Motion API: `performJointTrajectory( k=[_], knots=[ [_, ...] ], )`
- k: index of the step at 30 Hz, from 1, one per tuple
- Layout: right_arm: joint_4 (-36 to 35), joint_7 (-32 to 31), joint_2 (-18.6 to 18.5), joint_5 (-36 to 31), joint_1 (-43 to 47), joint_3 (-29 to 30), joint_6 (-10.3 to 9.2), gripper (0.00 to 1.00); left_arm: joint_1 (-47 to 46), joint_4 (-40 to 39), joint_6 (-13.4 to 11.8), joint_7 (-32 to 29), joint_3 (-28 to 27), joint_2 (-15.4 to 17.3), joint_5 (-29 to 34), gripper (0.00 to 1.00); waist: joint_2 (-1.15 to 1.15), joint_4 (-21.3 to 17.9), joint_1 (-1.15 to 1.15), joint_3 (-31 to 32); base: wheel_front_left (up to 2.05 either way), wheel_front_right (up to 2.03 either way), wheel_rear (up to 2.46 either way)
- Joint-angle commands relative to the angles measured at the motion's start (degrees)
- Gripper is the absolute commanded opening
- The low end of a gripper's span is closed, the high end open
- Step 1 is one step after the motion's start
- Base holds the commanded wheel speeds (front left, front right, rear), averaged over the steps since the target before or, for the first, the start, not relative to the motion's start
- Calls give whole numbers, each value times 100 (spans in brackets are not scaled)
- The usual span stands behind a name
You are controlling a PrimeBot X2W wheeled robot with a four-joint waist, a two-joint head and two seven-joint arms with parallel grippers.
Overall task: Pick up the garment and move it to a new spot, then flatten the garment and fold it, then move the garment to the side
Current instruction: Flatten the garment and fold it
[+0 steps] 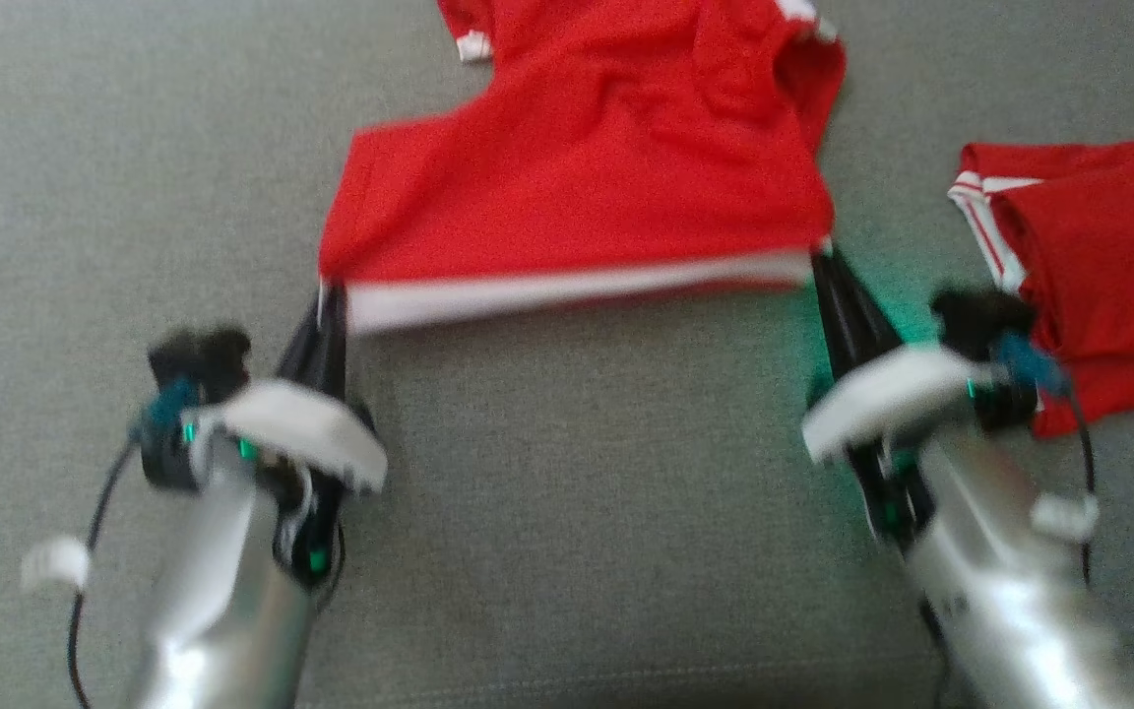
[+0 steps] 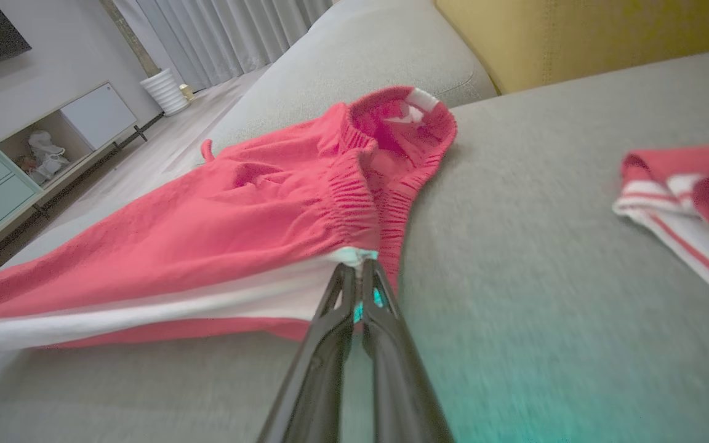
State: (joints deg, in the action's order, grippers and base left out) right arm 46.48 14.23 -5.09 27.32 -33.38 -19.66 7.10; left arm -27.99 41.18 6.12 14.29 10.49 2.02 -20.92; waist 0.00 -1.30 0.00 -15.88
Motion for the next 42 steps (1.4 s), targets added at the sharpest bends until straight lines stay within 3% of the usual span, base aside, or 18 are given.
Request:
performJointTrajectory(
  k=[1,9,15,22,28,36,42],
  knots=[
    [-237,75,-11,-57,208,-26,39,0,23,-273,10,70,-190,194,41,0,0,12,0,161,0,0,0],
    [-1920,-187,-55,-430,2284,652,39,0,1896,-1526,-32,40,-336,286,39,0,0,54,0,663,0,0,0],
    [-3762,-1116,127,-892,3828,1261,39,0,3049,-2702,-326,-369,-434,296,-152,0,0,97,0,909,0,0,0],
    [-4941,-1750,215,-972,4866,1442,39,0,3833,-3736,-633,-824,-503,307,-273,0,0,121,0,1032,0,0,0],
    [-5248,-1883,220,-779,5053,1459,39,0,3920,-4216,-769,-955,-584,389,-277,0,0,83,0,1020,0,0,0],
    [-5233,-1906,220,-681,4570,1339,39,0,3200,-4252,-591,-1087,-479,567,-229,0,0,-21,0,747,0,0,0],
    [-5087,-1857,221,-537,3744,1235,39,0,1914,-3909,-385,-1255,-353,673,-188,0,0,-136,0,278,0,0,0]
  ],
)
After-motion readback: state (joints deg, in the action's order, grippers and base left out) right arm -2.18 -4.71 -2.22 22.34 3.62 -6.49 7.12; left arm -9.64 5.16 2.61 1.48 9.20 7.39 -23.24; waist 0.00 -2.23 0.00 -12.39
